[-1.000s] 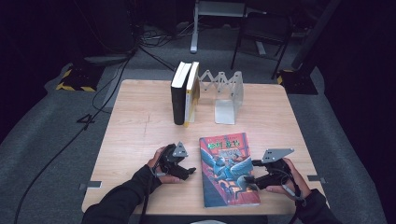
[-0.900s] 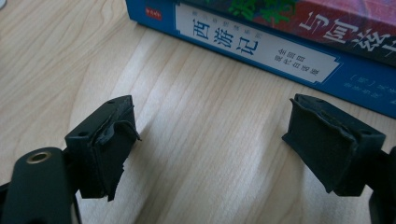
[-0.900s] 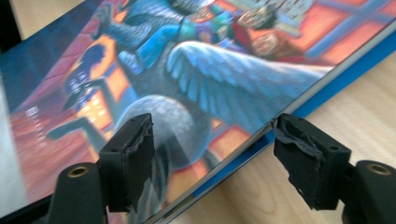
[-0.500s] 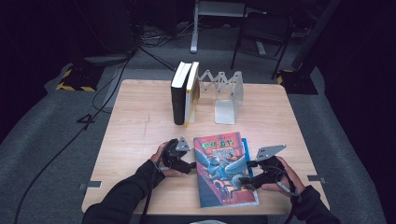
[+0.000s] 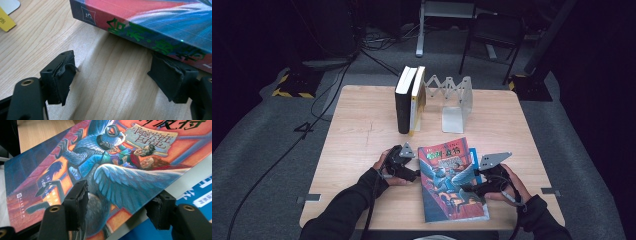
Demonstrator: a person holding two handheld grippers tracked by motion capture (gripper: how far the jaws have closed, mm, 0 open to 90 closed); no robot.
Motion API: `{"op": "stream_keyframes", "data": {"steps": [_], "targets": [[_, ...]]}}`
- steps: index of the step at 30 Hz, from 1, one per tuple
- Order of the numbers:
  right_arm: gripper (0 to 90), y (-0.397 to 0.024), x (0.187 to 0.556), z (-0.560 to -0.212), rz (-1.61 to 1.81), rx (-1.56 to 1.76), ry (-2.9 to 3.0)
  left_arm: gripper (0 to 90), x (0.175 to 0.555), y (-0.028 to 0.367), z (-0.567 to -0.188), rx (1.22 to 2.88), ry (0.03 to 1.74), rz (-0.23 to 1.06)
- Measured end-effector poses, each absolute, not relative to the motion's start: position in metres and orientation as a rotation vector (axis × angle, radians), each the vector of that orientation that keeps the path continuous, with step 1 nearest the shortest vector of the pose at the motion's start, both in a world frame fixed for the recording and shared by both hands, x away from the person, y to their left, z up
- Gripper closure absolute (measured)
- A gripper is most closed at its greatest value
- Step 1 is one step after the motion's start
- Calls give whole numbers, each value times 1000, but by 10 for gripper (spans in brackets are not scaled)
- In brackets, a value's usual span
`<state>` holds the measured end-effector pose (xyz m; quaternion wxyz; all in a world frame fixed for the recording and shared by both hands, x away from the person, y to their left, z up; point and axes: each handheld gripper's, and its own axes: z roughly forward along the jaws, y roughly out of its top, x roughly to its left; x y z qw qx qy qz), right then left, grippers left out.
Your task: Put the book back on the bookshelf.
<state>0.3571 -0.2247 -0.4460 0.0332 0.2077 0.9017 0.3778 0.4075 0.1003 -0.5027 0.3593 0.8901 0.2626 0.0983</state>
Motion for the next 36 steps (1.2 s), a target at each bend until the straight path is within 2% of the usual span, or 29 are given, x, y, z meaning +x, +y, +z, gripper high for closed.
{"op": "stream_keyframes", "data": {"steps": [4, 8, 18, 25, 31, 33, 36], "targets": [[335, -233, 356, -440, 1089, 708, 2750, 202, 407, 102, -503, 2298, 671, 249], [267, -240, 356, -452, 1083, 792, 2833, 196, 406, 103, -501, 2319, 647, 233], [219, -238, 359, -454, 1110, 779, 2860, 217, 405, 103, -501, 2328, 616, 221], [310, -241, 366, -455, 1212, 802, 2846, 217, 406, 104, -502, 2318, 605, 218], [336, -241, 369, -454, 1232, 792, 2839, 220, 407, 105, -503, 2302, 615, 217], [400, -242, 371, -455, 1255, 799, 2824, 243, 407, 106, -503, 2292, 624, 222], [437, -241, 373, -453, 1293, 794, 2797, 258, 408, 107, -503, 2292, 626, 224]]}}
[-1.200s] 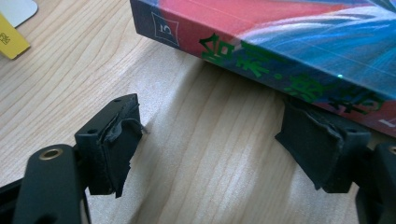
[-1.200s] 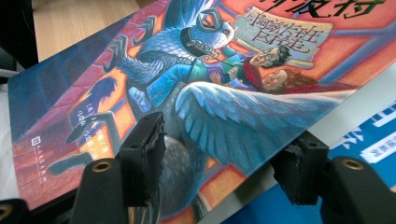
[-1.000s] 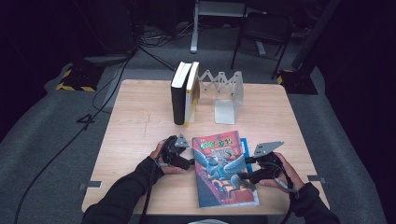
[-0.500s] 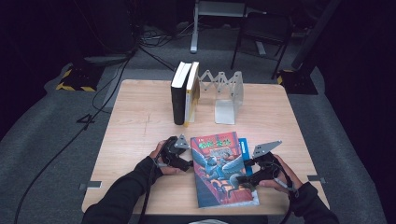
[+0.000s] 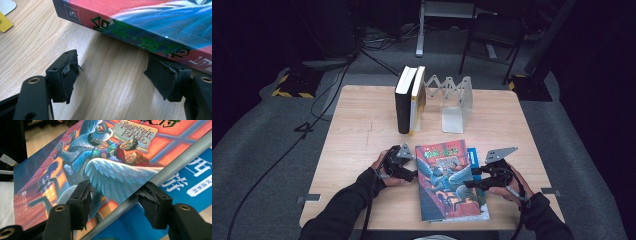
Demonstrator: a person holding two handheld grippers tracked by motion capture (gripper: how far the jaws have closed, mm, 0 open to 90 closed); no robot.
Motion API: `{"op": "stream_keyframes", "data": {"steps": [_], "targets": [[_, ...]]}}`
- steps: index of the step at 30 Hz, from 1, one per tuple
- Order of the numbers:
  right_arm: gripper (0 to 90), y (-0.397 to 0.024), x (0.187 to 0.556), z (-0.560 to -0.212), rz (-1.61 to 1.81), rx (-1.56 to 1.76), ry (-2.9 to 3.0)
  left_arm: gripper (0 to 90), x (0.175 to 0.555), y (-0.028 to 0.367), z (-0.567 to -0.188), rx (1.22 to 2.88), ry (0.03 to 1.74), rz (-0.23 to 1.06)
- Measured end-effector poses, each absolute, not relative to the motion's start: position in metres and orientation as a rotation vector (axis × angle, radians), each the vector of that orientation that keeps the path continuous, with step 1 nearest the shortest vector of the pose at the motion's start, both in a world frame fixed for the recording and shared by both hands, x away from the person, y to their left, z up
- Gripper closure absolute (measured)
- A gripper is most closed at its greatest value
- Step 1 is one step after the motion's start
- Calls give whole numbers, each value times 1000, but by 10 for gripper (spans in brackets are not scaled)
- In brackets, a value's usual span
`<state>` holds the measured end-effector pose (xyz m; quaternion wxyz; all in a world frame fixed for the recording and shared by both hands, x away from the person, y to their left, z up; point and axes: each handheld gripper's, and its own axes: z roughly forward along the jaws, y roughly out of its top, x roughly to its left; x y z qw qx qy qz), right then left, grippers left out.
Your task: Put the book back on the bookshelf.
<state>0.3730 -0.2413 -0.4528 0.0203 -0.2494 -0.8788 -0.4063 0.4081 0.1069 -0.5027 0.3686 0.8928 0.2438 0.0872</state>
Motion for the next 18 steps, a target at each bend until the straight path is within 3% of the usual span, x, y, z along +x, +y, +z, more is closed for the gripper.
{"op": "stream_keyframes", "data": {"steps": [3, 5, 12, 16, 18], "targets": [[479, -241, 374, -452, -1278, -768, -2729, 265, 409, 107, -503, 2289, 636, 229], [554, -240, 377, -453, -1343, -765, -2662, 293, 410, 108, -502, 2282, 646, 235], [533, -222, 380, -451, -1301, -730, -2735, 296, 410, 108, -502, 2285, 646, 237], [648, -212, 379, -452, -1306, -665, -2762, 303, 411, 108, -502, 2285, 650, 238], [692, -213, 380, -451, -1342, -655, -2738, 361, 411, 108, -501, 2286, 646, 238]]}}
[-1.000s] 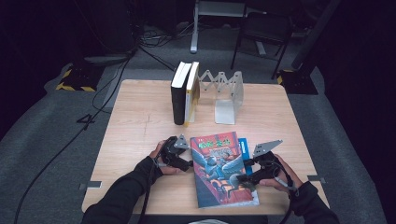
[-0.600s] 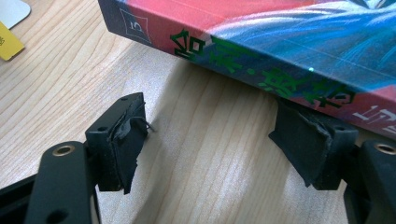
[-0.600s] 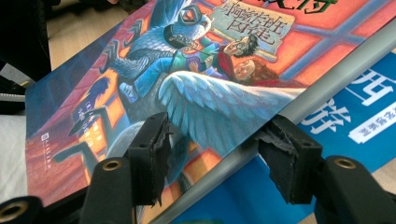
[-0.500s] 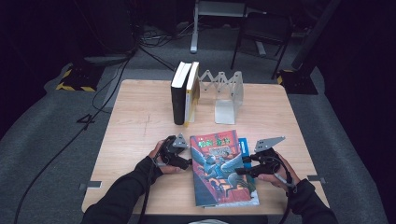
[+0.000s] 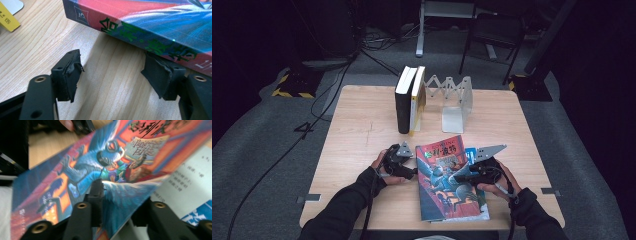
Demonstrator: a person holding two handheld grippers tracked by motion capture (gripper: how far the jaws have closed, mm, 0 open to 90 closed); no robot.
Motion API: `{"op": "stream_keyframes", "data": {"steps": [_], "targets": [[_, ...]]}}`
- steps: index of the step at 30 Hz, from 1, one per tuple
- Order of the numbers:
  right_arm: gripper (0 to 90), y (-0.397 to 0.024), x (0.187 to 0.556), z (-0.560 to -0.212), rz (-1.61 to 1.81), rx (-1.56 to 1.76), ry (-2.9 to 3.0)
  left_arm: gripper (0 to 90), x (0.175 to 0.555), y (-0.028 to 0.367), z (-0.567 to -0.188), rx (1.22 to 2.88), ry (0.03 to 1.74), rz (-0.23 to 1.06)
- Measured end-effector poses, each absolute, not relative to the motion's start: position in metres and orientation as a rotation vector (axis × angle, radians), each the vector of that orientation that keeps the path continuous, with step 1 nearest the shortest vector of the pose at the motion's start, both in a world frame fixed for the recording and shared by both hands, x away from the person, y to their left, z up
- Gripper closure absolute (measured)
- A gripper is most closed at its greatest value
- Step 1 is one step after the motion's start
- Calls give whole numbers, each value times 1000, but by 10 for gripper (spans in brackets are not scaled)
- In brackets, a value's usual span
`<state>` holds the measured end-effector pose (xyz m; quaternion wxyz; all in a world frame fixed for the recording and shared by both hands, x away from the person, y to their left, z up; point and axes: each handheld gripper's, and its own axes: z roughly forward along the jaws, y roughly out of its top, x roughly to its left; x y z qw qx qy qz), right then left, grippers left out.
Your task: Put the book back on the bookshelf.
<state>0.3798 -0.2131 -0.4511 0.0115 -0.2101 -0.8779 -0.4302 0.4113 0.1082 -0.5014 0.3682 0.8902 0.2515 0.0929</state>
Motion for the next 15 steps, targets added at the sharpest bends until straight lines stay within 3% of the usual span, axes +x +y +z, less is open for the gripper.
{"op": "stream_keyframes", "data": {"steps": [3, 8, 15], "targets": [[772, -215, 378, -448, -1408, -632, -2706, 391, 416, 109, -501, 2271, 671, 232], [787, -215, 374, -446, -1455, -581, -2735, 481, 426, 115, -497, 2211, 704, 204], [788, -217, 367, -442, -1560, -495, -2758, 478, 435, 119, -489, 2163, 695, 178]]}}
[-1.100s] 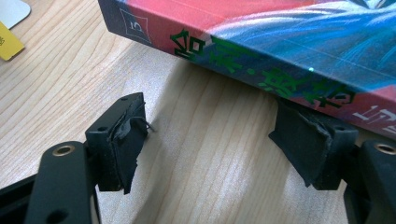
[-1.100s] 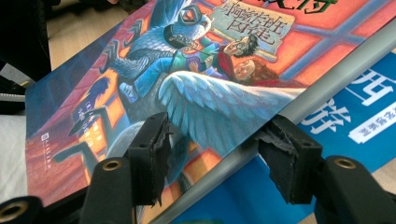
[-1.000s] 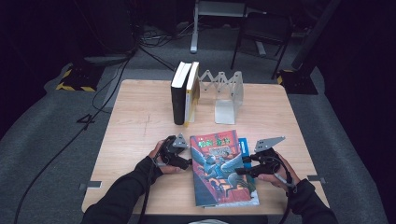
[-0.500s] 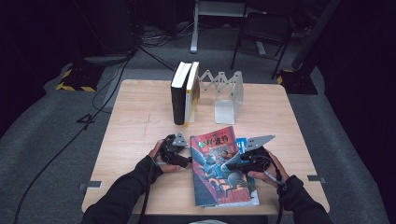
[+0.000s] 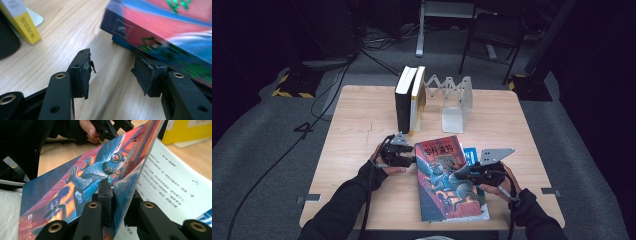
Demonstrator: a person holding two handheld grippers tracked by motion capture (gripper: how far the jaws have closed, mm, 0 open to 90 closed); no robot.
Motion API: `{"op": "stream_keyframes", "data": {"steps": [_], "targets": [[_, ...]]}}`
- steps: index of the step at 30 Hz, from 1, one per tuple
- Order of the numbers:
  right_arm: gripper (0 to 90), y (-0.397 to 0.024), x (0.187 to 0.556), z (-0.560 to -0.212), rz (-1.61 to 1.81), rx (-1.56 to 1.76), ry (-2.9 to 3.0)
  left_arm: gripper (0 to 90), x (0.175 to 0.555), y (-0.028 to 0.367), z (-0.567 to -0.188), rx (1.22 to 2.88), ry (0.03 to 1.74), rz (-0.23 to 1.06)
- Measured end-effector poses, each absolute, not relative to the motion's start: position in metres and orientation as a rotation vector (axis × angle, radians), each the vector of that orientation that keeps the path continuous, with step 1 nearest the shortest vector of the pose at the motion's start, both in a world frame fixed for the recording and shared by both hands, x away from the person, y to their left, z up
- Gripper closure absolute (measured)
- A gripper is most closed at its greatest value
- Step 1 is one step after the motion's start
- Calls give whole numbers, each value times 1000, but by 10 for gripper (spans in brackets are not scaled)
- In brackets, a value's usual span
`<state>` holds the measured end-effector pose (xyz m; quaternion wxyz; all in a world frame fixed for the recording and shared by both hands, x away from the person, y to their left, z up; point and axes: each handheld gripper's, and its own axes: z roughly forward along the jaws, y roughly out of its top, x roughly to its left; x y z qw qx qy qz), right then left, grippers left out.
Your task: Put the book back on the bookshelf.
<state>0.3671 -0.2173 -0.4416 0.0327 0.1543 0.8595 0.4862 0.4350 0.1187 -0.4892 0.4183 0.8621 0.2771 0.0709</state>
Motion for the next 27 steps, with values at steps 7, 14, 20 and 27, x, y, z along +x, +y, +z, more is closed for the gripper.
{"op": "stream_keyframes", "data": {"steps": [7, 14, 20, 27], "targets": [[775, -219, 361, -434, 1522, 423, 2563, 567, 437, 123, -465, 2085, 644, 143], [689, -223, 358, -427, 1492, 365, 2522, 875, 439, 112, -441, 2059, 539, 101], [725, -225, 356, -423, 1472, 324, 2464, 896, 439, 110, -422, 2034, 497, 133], [807, -229, 354, -413, 1456, 315, 2331, 896, 441, 106, -393, 1991, 455, 189]]}}
